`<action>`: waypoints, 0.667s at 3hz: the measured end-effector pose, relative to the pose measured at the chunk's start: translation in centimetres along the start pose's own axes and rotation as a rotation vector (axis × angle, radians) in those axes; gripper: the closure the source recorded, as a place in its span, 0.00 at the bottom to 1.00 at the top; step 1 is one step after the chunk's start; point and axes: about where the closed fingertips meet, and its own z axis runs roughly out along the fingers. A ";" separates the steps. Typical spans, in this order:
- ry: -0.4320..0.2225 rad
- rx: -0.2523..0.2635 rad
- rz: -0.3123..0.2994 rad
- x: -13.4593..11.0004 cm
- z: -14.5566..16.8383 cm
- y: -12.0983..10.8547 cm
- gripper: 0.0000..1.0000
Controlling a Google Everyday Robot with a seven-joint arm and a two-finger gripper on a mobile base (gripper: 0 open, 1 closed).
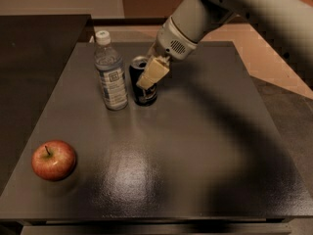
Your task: Move pepsi can near blue plastic bottle
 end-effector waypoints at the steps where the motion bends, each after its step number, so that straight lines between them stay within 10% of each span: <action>1: 0.000 -0.002 -0.001 -0.1 0.1 0.0 0.36; 2: 0.000 -0.003 -0.001 -0.1 0.1 0.0 0.12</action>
Offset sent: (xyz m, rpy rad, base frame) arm -0.0003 0.0013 -0.0008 -0.0002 0.0012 0.0023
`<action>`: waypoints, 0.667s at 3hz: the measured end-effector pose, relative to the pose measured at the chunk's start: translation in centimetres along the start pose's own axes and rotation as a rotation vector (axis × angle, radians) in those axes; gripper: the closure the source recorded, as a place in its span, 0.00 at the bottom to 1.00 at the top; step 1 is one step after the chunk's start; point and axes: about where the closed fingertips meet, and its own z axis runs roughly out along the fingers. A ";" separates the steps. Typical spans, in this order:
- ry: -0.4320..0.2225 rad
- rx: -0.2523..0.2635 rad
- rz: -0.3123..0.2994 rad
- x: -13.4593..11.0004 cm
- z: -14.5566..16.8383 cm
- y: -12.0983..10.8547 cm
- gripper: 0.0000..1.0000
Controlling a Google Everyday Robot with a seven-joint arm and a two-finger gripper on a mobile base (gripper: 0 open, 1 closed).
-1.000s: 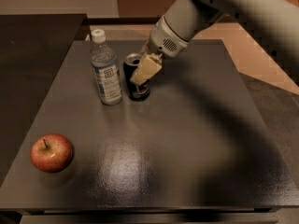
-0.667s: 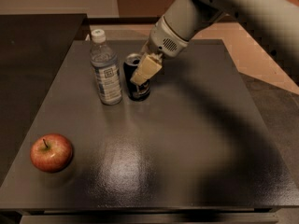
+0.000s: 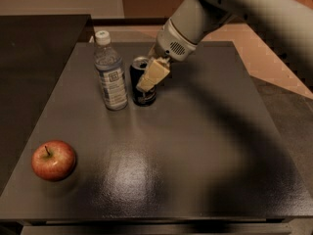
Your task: Move pepsi can near blue plastic bottle
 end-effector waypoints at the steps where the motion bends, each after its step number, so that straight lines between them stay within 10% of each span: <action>1: 0.000 -0.003 -0.001 -0.1 0.2 0.0 0.00; 2: 0.000 -0.003 -0.001 -0.1 0.2 0.0 0.00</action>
Offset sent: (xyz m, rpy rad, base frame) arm -0.0003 0.0014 -0.0008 -0.0002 0.0012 0.0024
